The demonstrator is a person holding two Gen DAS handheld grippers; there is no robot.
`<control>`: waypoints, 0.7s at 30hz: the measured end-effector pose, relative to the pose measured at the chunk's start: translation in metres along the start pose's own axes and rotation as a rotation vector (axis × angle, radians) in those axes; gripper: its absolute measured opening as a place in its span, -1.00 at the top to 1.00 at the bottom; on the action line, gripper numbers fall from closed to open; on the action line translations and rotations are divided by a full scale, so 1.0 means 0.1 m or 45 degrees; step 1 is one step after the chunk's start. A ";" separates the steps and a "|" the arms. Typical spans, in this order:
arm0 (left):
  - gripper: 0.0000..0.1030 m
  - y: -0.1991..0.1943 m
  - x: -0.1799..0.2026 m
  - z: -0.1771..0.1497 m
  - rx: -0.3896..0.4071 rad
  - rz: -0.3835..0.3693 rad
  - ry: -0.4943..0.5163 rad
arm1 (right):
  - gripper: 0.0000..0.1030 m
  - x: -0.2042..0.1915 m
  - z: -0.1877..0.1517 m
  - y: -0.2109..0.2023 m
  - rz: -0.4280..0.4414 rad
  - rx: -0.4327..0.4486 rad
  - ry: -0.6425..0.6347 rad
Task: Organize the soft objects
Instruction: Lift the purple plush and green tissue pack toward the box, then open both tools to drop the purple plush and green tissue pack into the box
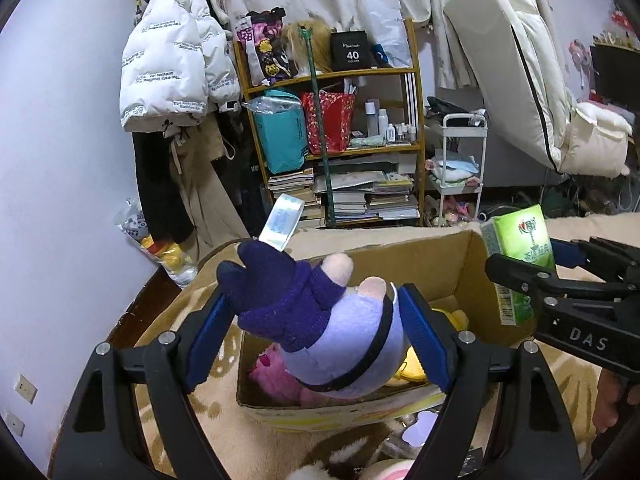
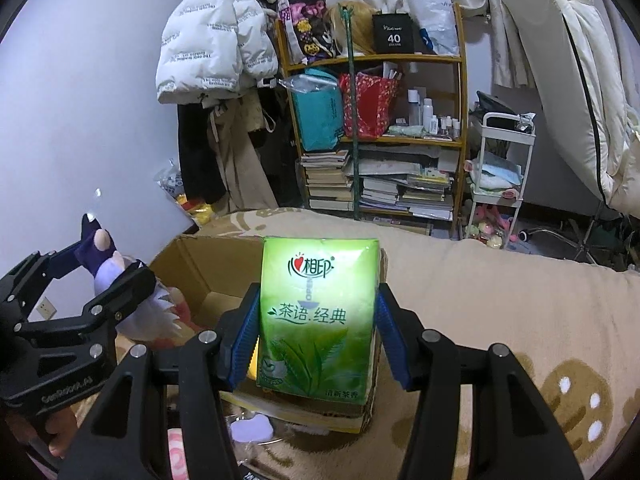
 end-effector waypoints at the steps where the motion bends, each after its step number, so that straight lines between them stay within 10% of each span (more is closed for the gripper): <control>1: -0.59 0.02 0.01 -0.01 -0.003 -0.002 0.001 | -0.13 0.00 -0.01 0.03 -0.004 -0.007 -0.002; 21: -0.68 0.20 0.03 -0.09 -0.057 -0.098 -0.038 | -0.15 0.10 -0.11 0.18 0.032 -0.068 0.024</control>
Point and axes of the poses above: each gripper's, at about its wrist camera, not at the fingertips, and y roughly the way its jaws point, x to its right, z to its top, the point moved 2 cm from there along y, roughly the way its jaws point, and after that the axes turned 13 degrees about y, right-handed, at the moved point
